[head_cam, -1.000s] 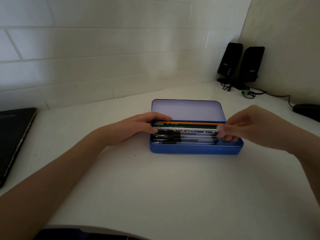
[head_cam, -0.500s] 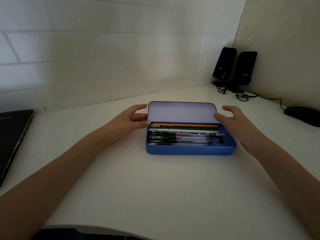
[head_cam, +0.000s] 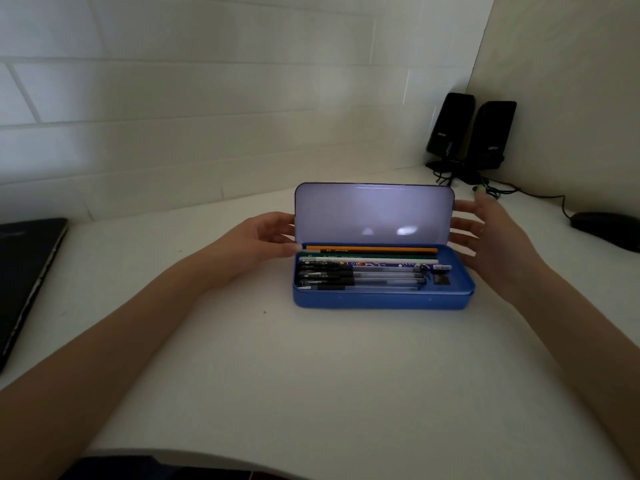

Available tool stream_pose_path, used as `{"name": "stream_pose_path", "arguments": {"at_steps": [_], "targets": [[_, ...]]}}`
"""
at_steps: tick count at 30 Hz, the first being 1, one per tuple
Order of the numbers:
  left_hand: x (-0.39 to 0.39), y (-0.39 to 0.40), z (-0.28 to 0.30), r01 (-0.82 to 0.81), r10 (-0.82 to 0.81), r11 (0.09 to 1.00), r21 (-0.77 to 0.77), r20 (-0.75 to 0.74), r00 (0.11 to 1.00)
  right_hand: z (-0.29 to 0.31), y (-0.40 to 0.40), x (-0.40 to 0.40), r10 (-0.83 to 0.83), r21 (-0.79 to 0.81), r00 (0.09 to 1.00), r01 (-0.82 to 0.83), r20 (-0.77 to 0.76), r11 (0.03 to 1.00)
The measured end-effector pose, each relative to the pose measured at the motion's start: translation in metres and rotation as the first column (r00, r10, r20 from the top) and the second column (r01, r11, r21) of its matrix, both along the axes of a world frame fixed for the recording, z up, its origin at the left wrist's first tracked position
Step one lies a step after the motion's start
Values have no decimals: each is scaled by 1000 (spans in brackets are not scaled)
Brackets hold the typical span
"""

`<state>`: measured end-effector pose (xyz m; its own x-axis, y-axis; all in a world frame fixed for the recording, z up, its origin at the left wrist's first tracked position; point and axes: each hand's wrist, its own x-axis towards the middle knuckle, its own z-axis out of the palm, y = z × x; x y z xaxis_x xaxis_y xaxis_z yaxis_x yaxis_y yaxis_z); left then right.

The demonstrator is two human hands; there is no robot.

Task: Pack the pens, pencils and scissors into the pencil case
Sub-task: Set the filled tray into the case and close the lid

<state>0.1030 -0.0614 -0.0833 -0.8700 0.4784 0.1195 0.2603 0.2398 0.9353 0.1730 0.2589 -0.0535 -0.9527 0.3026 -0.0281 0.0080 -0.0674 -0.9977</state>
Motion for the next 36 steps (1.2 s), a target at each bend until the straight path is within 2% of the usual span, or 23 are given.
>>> {"name": "stream_pose_path", "arguments": {"at_steps": [2, 4, 9, 11, 12, 14, 17, 21, 24, 26, 27, 29, 32, 36], "targets": [[2, -1, 1, 5, -5, 1000, 3, -12, 1000, 4, 3, 2, -19, -65, 1000, 18, -21, 998], [5, -2, 3, 14, -14, 1000, 2, -13, 1000, 7, 6, 4, -14, -64, 999, 12, -30, 998], [17, -1, 16, 81, -82, 996, 33, 54, 995, 9, 3, 5, -57, 138, 998, 55, 8, 989], [23, 4, 18, 85, -93, 992, 96, 82, 992, 7, -2, 3, -76, 296, 997, 78, -16, 952], [26, 7, 18, 73, -79, 994, 80, 80, 994, 5, -5, 3, -62, 401, 997, 74, -42, 913], [31, 15, 13, 89, -90, 994, -66, -16, 996, -3, -13, 3, 17, 593, 998, 25, -65, 805], [33, 22, 9, 139, -175, 957, -254, -124, 977, -14, -22, 4, 157, 798, 983, -171, 97, 578], [32, 21, 7, 171, -205, 952, -254, -114, 972, -18, -23, 1, 124, 906, 978, -202, 168, 372], [28, 21, 6, 187, -223, 941, -283, -99, 970, -23, -25, 0, 50, 976, 980, -197, 193, 91], [26, 21, 7, 192, -248, 905, -380, -105, 963, -24, -28, 1, 38, 983, 982, -183, 184, -25], [26, 20, 7, 195, -262, 884, -425, -103, 960, -25, -30, 3, 49, 984, 983, -176, 178, -36], [28, 21, 3, 184, -276, 860, -476, -130, 952, -23, -31, 7, 89, 985, 981, -174, 173, 10], [35, 26, -4, 95, -240, 875, -475, -254, 937, -22, -31, 9, 117, 983, 978, -178, 173, 34], [42, 29, -2, -10, -175, 867, -498, -324, 930, -22, -36, 12, 87, 985, 982, -169, 165, 42]]}}
